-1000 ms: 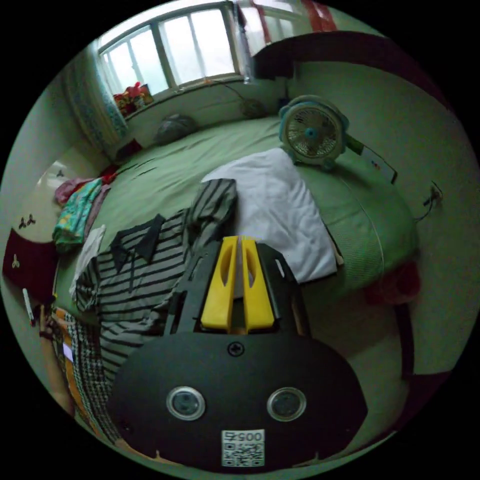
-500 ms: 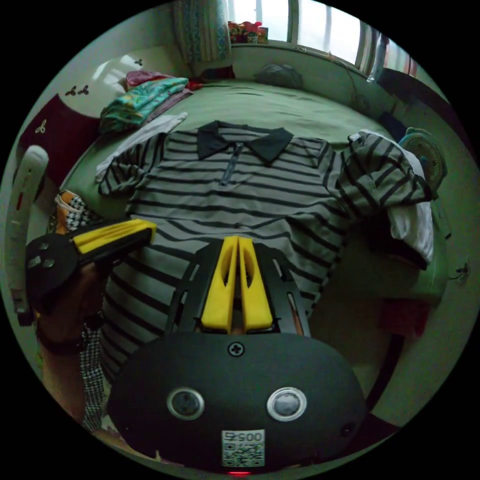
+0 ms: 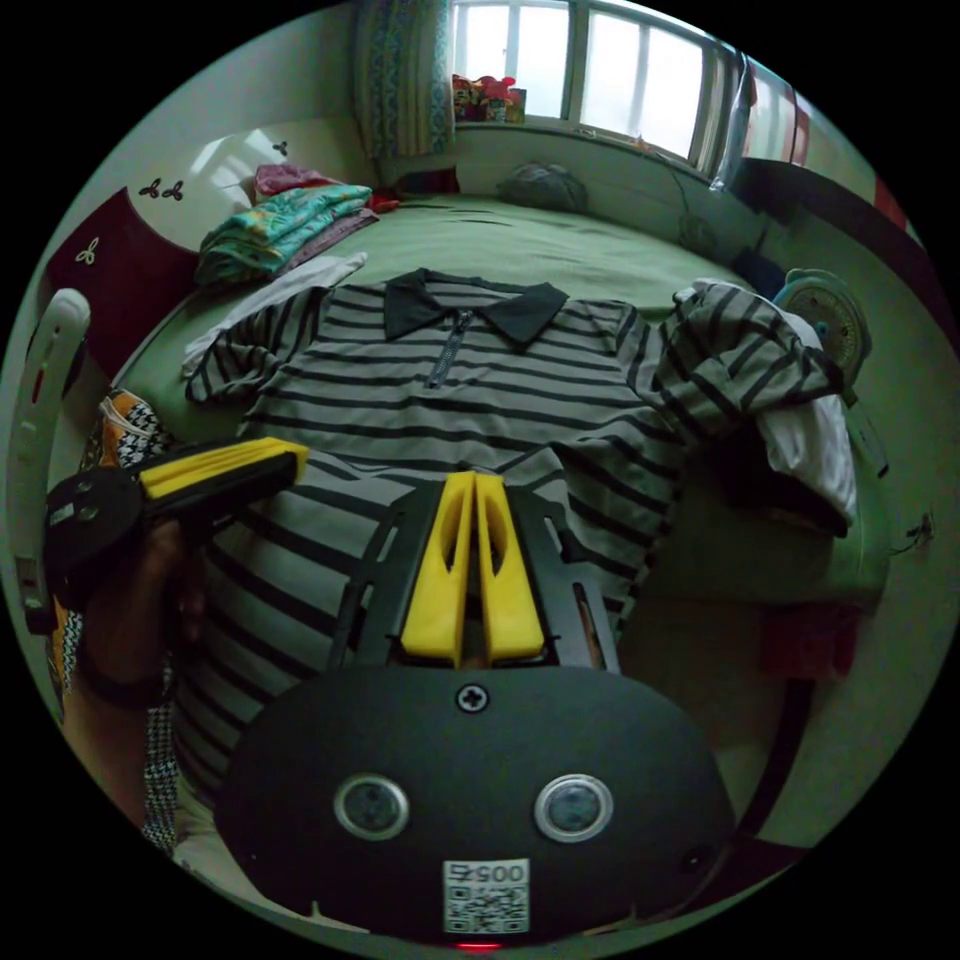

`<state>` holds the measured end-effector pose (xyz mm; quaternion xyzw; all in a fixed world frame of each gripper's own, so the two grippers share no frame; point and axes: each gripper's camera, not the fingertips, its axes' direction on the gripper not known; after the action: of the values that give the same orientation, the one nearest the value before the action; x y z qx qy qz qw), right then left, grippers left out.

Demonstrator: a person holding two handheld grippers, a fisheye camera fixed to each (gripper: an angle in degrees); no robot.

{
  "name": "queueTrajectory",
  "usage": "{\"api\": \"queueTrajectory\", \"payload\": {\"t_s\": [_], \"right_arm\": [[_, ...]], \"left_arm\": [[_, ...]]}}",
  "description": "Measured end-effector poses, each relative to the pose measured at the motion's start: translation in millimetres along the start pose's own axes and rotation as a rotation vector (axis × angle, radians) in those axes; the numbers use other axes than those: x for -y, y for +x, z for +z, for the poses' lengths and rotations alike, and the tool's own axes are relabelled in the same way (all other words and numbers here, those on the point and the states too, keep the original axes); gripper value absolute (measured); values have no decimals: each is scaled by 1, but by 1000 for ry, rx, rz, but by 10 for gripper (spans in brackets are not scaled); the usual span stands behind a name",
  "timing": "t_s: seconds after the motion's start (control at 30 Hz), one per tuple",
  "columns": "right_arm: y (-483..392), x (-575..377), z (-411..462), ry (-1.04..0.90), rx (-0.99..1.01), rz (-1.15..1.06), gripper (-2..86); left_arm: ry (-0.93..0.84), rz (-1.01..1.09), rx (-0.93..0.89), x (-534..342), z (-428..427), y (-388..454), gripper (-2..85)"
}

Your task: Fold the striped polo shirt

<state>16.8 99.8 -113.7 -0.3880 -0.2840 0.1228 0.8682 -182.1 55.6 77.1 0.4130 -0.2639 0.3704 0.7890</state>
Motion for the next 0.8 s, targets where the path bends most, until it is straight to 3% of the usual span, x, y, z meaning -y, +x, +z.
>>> {"api": "queueTrajectory", "payload": {"t_s": [0.27, 0.8], "right_arm": [[-7, -2, 2, 2, 7, 2, 2], [-22, -5, 8, 4, -2, -1, 1]], "left_arm": [[7, 13, 35, -7, 8, 15, -6], [7, -30, -78, -16, 26, 12, -7]]}}
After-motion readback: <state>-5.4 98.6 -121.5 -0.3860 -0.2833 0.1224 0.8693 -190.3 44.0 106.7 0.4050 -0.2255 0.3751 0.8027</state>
